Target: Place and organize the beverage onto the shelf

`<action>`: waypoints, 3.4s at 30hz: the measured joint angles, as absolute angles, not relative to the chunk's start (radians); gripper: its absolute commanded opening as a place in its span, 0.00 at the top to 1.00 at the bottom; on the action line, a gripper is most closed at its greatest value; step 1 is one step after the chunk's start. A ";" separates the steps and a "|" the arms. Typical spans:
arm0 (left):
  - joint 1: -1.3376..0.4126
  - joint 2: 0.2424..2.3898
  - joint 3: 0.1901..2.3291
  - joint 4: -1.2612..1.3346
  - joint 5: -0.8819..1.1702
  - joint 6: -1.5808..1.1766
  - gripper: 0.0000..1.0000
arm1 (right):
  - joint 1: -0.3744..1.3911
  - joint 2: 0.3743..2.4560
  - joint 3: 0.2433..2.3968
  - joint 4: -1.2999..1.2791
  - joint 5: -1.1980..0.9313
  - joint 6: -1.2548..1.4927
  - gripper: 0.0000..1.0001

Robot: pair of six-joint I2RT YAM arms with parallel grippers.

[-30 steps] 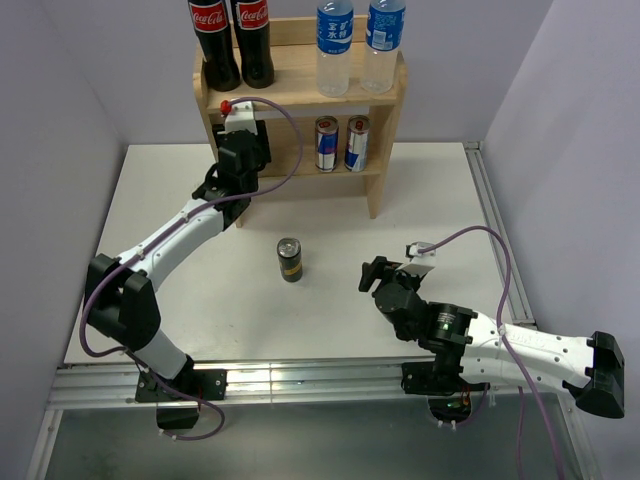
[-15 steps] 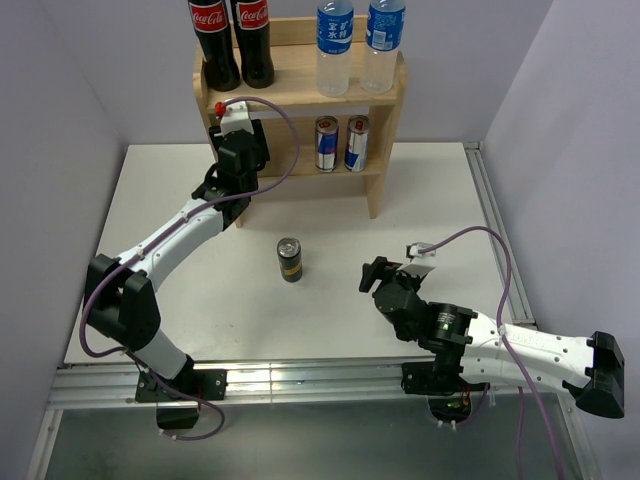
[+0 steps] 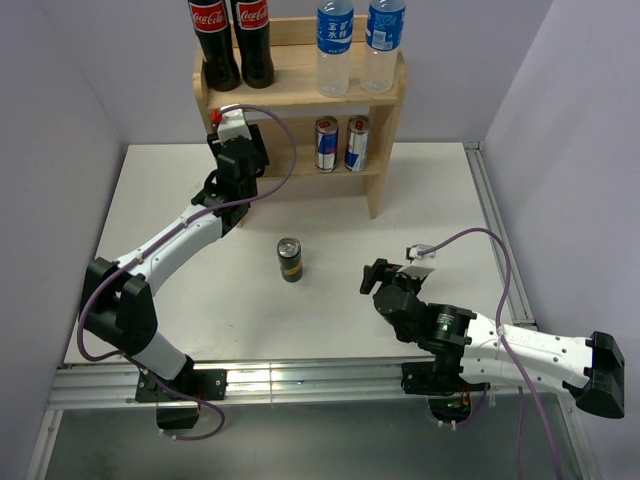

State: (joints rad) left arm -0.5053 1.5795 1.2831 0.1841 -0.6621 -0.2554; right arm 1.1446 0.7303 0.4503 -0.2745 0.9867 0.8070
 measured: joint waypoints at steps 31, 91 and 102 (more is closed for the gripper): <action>-0.519 1.566 1.191 0.093 -0.645 -0.321 0.11 | 1.145 0.733 0.450 -0.270 0.986 0.813 0.20; -0.970 1.686 0.628 0.572 -0.846 -0.486 1.00 | 1.140 0.752 0.430 -0.247 0.982 0.818 0.20; -0.937 1.531 0.973 0.181 -0.843 -0.369 1.00 | 1.138 0.748 0.418 -0.238 0.983 0.817 0.20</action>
State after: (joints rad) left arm -0.9367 1.5314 0.9733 0.1810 -0.8433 -0.3695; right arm 1.1381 0.7475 0.4183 -0.2382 0.9829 0.8169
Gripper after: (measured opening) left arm 0.625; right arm 0.798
